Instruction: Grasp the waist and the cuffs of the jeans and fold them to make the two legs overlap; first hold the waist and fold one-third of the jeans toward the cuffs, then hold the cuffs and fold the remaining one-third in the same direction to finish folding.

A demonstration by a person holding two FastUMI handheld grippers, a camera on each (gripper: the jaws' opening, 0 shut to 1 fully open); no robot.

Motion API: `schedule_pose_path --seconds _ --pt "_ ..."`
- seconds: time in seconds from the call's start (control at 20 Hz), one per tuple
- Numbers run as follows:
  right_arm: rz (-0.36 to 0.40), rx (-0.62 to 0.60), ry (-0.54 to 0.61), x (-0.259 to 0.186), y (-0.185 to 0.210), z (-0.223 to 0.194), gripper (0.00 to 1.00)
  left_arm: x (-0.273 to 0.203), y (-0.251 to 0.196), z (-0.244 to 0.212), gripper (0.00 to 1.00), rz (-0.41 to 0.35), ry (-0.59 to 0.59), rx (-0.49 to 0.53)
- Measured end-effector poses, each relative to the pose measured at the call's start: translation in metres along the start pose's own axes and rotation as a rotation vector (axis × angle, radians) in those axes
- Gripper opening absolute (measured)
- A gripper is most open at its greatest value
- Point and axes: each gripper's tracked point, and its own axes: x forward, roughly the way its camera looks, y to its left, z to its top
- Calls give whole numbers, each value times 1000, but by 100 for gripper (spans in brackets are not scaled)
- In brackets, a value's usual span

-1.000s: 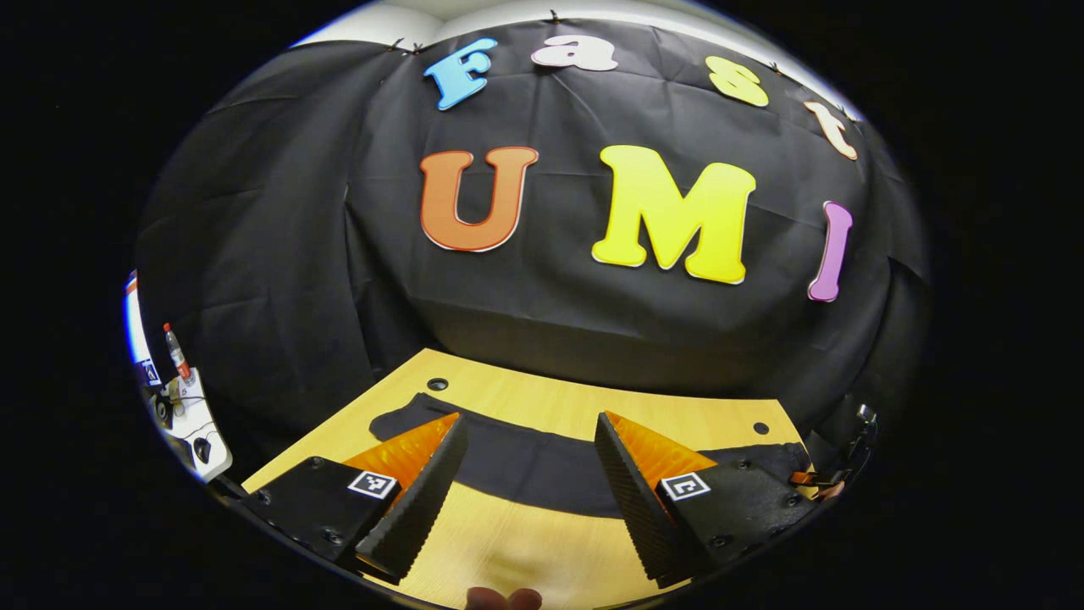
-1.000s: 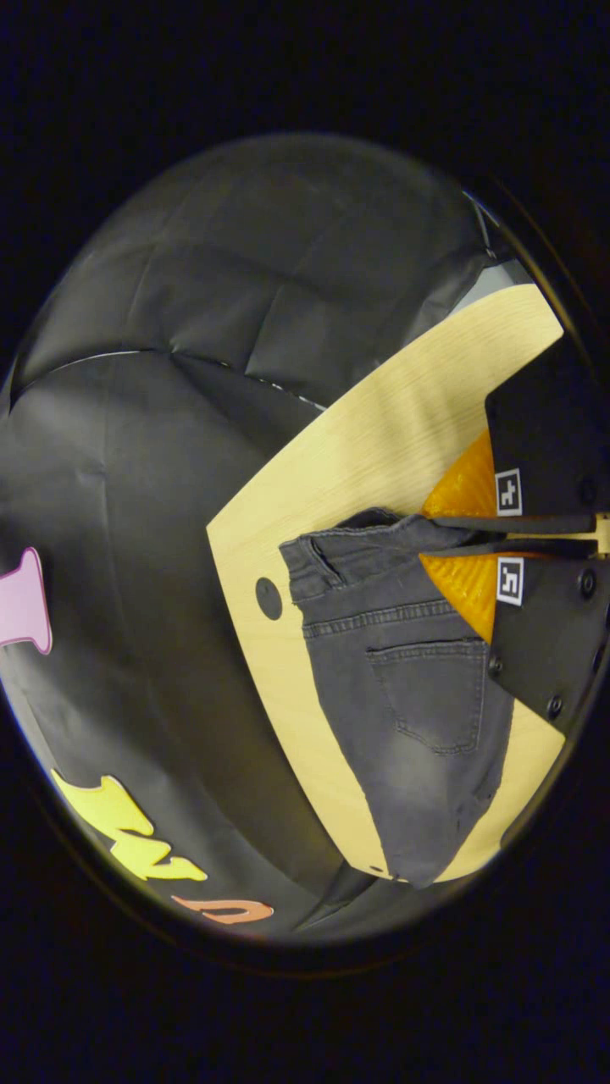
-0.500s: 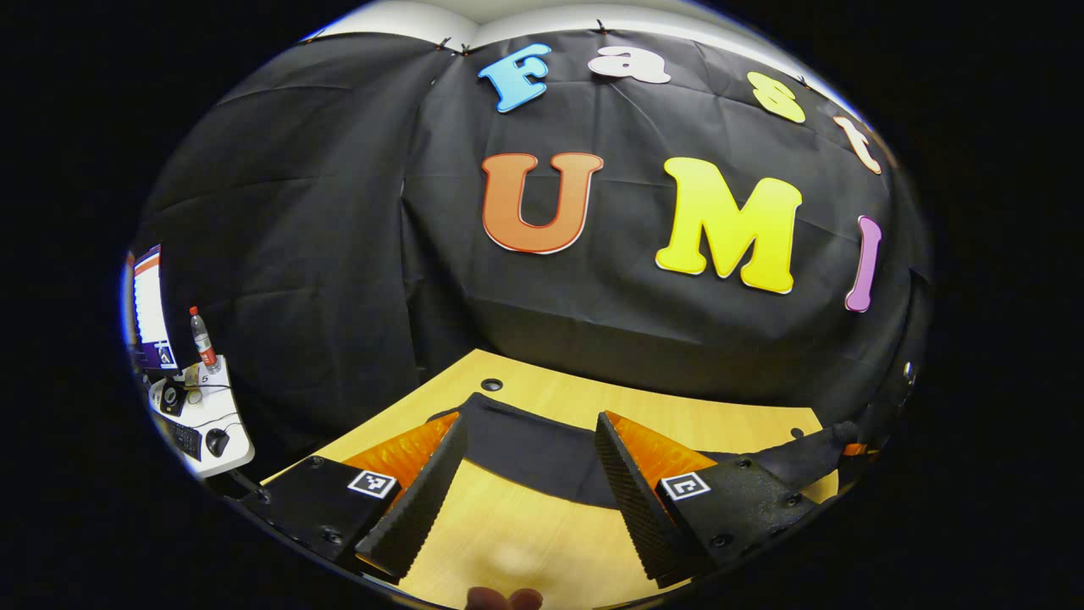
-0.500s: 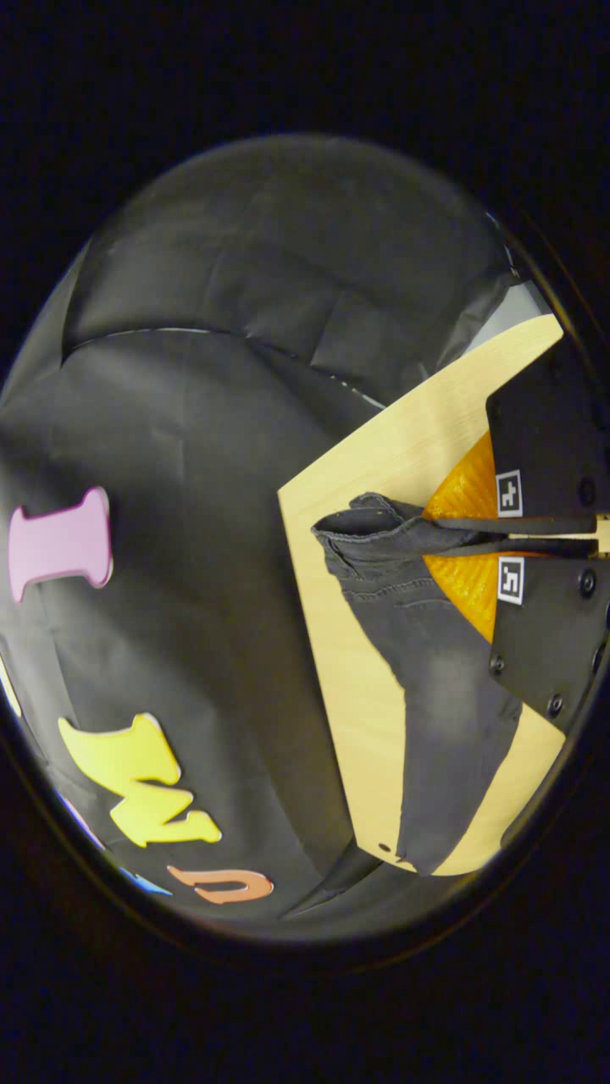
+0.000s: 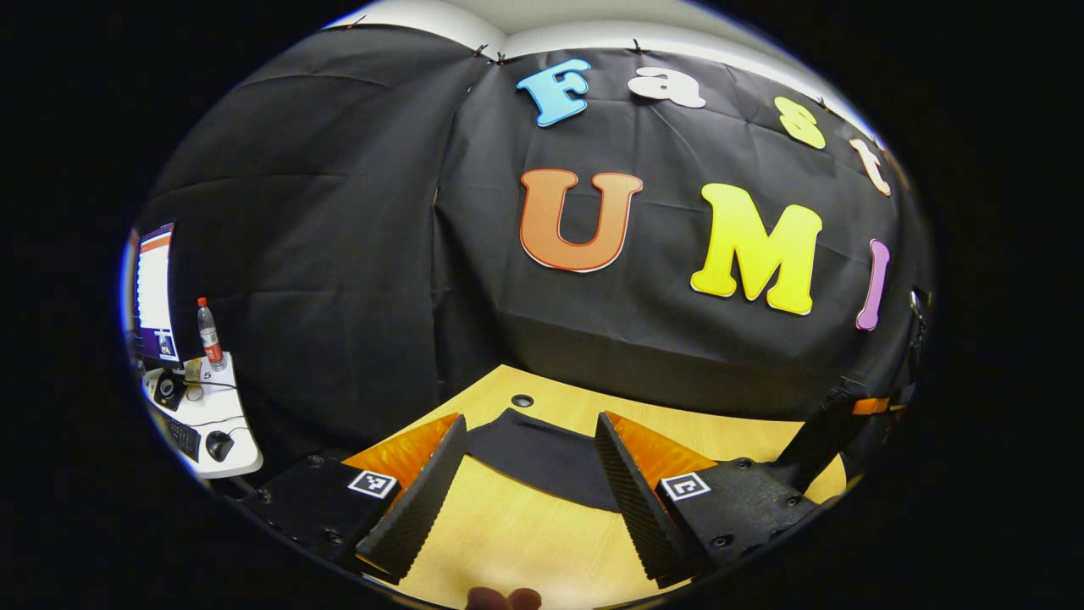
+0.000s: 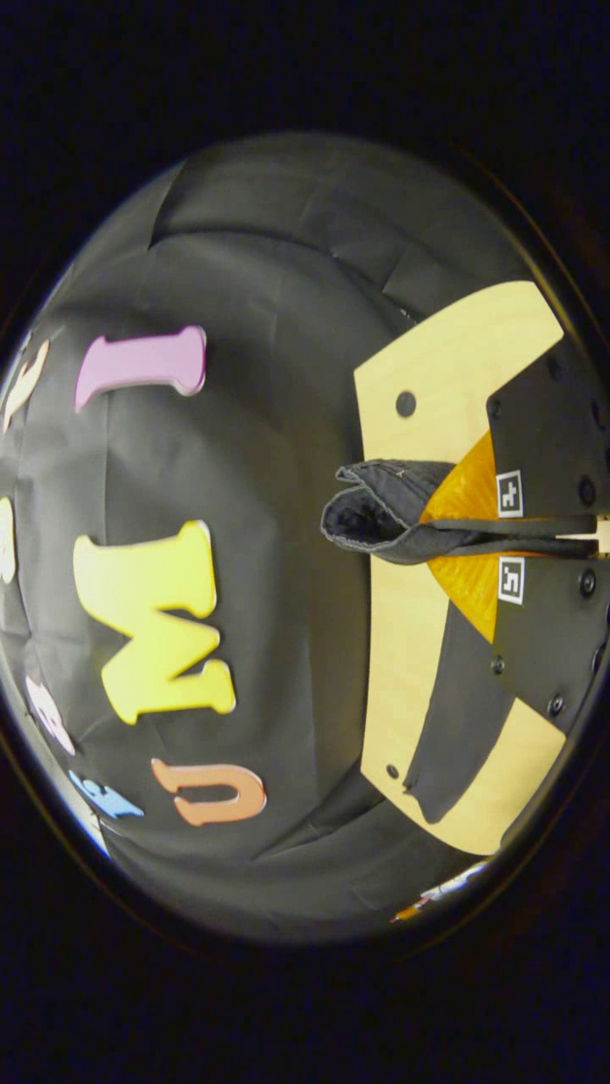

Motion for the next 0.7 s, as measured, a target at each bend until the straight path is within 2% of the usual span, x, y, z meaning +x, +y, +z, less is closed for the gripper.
schedule_pose_path --seconds 0.2,0.4,0.55,0.7 --pt "78 -33 17 20 92 -9 2 1 24 -2 97 -2 -6 -24" --pt "155 -107 48 45 178 -37 2 0 49 -1 97 14 -5 -59" --pt "182 -156 108 66 223 -78 2 -4 69 -3 97 42 0 -66" --pt "181 -184 172 88 248 -121 2 -6 90 -8 97 69 14 -82"
